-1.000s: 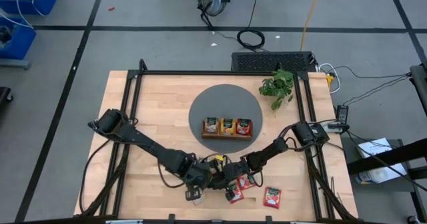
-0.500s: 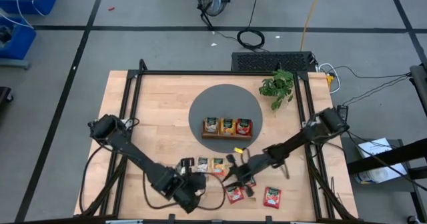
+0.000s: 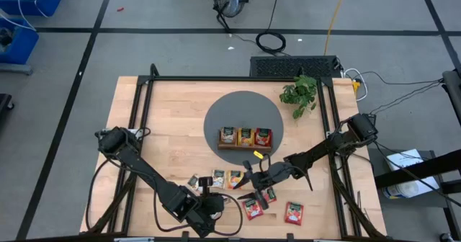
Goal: Pick & Place Tea
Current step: Put the brown tea bag into the left slot of the wooden organizer
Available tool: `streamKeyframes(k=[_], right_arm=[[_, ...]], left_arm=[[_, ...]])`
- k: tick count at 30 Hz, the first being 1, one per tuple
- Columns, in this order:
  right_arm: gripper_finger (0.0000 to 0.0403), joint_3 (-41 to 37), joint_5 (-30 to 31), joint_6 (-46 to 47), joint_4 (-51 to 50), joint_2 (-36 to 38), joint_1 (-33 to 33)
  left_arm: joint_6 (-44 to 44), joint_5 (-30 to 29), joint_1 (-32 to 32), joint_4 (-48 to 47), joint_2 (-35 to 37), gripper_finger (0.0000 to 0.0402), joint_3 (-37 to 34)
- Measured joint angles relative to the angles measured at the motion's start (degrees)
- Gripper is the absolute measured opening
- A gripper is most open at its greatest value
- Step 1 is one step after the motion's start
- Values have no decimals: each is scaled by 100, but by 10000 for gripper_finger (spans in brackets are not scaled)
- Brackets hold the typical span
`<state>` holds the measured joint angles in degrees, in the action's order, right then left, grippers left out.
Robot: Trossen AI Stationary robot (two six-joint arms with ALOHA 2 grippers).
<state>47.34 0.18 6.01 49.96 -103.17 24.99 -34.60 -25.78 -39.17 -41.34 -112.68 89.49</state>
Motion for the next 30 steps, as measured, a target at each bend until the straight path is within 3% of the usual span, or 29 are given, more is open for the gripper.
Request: streamKeyframes(k=[15, 30], right_arm=[[181, 377, -36, 391, -534, -112, -209], [162, 542, -18, 375, -1274, -177, -129]], left_arm=[[109, -10, 91, 118, -74, 6, 0], [434, 135, 486, 276, -107, 4, 0]])
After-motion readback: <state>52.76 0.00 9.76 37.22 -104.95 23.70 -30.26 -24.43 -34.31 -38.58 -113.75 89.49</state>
